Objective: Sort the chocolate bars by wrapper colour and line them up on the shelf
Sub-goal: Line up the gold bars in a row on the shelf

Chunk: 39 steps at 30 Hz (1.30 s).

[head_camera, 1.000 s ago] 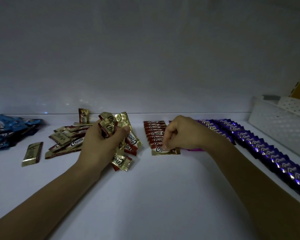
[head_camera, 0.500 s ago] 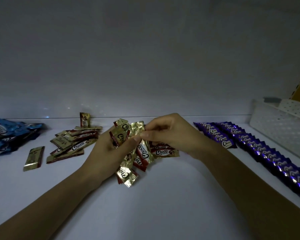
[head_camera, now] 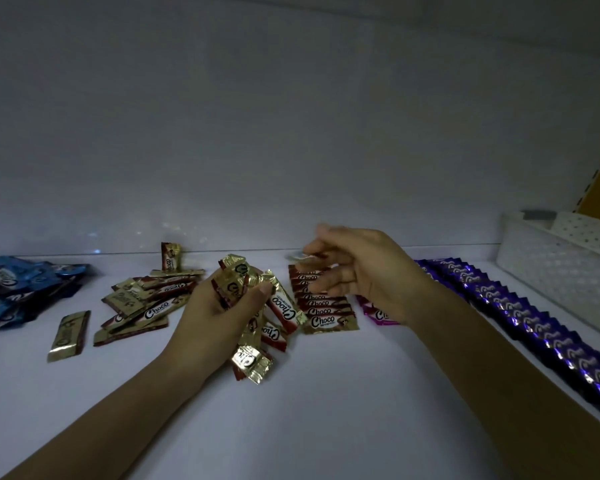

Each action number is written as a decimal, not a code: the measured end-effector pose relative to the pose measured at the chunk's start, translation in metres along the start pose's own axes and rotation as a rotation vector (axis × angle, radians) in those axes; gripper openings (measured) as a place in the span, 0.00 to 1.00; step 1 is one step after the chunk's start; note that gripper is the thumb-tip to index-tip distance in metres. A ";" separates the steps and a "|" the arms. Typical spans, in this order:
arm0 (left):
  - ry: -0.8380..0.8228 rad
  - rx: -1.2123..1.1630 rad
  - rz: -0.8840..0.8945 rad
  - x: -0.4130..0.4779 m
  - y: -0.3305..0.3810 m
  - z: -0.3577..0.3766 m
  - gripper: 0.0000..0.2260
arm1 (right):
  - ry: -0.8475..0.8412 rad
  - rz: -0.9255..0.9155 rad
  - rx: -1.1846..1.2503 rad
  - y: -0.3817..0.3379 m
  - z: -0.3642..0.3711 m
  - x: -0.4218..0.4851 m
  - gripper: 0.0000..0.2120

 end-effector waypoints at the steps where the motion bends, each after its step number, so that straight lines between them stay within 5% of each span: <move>1: 0.008 0.015 0.001 0.000 -0.001 0.000 0.10 | -0.007 -0.007 -0.039 0.001 -0.002 0.000 0.06; 11: 0.110 0.031 -0.012 0.007 -0.003 -0.005 0.08 | -0.165 0.018 -0.749 -0.006 -0.024 -0.005 0.03; 16: 0.132 0.009 -0.045 0.007 -0.006 -0.007 0.07 | -0.294 0.094 -0.840 0.005 -0.016 -0.007 0.06; 27: 0.094 0.022 -0.041 0.005 -0.006 -0.003 0.09 | -0.281 -0.060 -1.201 0.012 -0.003 -0.004 0.04; 34: 0.013 0.016 0.023 0.002 -0.002 -0.001 0.10 | -0.106 -0.146 -0.647 0.009 0.004 -0.001 0.08; 39: 0.005 0.032 0.059 0.002 0.000 0.000 0.11 | -0.101 -0.217 -0.609 0.013 0.023 -0.001 0.04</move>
Point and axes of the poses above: each hand's wrist, its own x-axis towards the middle knuckle, its own z-axis out of the palm, y = z × x, the point moved 2 cm from there along x, towards the middle knuckle, and after that the axes turned 8 degrees about -z, right-handed, at the moved point
